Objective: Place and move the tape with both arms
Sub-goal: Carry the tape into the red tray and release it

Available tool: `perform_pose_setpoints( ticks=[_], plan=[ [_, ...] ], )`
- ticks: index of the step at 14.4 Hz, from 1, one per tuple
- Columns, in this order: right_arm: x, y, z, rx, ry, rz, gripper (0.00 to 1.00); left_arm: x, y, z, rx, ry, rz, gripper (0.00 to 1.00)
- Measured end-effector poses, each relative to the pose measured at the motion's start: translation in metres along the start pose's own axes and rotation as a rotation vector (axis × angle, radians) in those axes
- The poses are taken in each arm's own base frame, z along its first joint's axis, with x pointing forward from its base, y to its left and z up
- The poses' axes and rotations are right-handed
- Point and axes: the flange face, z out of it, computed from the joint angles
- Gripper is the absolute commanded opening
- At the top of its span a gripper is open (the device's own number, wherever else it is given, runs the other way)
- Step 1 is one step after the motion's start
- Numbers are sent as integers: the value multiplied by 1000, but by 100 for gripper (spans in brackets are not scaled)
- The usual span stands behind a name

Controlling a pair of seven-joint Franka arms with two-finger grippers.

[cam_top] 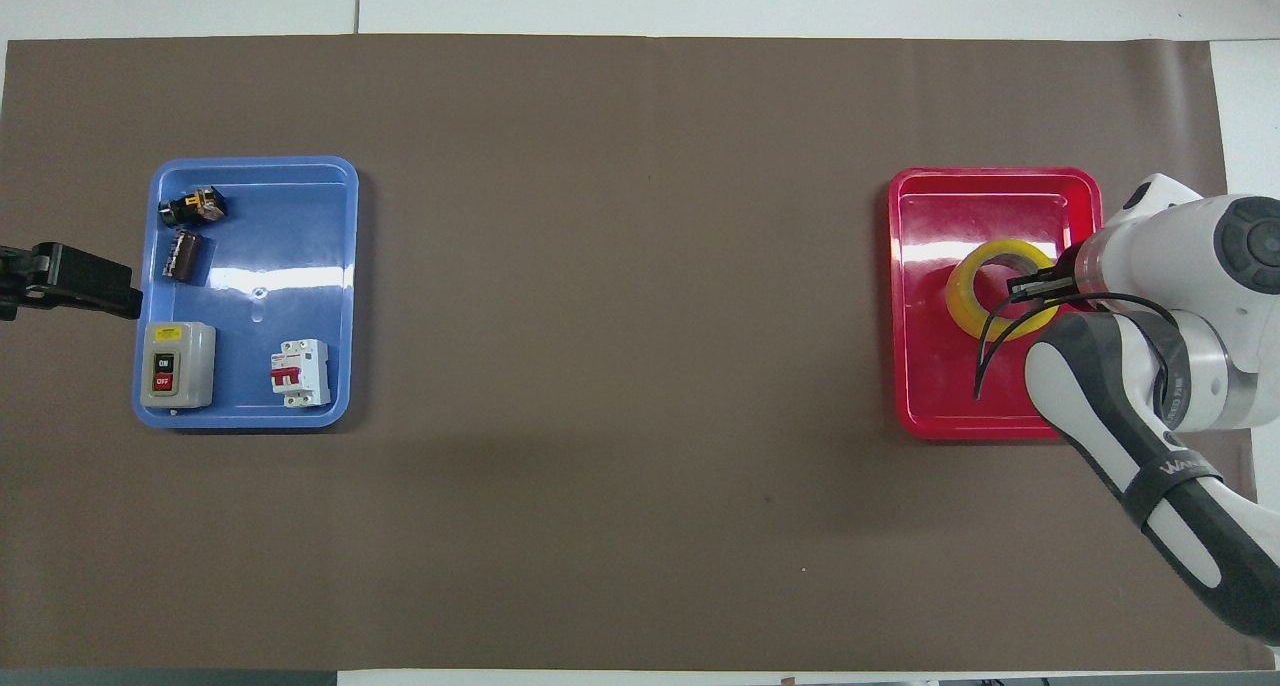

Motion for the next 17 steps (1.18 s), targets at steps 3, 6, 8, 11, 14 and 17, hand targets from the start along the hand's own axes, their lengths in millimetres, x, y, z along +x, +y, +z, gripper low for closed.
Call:
perform_pose_setpoints(
  ticks=[3,6,8,11,14,17],
  plan=[
    [-5,-1,7,4,-4,1,0,0,0,0,0,0,0,100],
    [-9,-2,17,10,-6,4,0,0,0,0,0,0,0,100],
    [-13,-3,22,13,-4,6,0,0,0,0,0,0,0,100],
    [-17,-5,26,16,-8,6,100,0,0,0,0,0,0,100],
    [-13,-3,19,12,8,11,100,0,0,0,0,0,0,100],
    [13,-1,-26,0,17,70,100,0,0,0,0,0,0,100]
  ],
)
